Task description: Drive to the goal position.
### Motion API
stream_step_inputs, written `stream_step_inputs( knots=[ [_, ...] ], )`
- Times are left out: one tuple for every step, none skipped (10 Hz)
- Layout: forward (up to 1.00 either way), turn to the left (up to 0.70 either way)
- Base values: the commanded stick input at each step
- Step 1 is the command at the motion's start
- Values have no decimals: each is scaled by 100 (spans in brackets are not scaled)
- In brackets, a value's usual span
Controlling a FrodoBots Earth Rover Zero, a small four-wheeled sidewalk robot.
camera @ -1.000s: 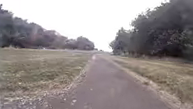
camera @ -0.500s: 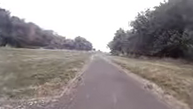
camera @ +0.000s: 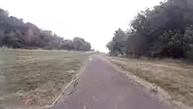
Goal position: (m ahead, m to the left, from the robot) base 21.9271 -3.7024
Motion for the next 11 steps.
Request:
stream_step_inputs(
  knots=[
    [60, 1],
    [60, 1],
    [60, 1],
    [60, 1],
    [60, 1],
    [60, 1],
    [60, 1],
    [60, 1],
    [60, 1],
    [60, 1],
    [60, 1]
  ],
)
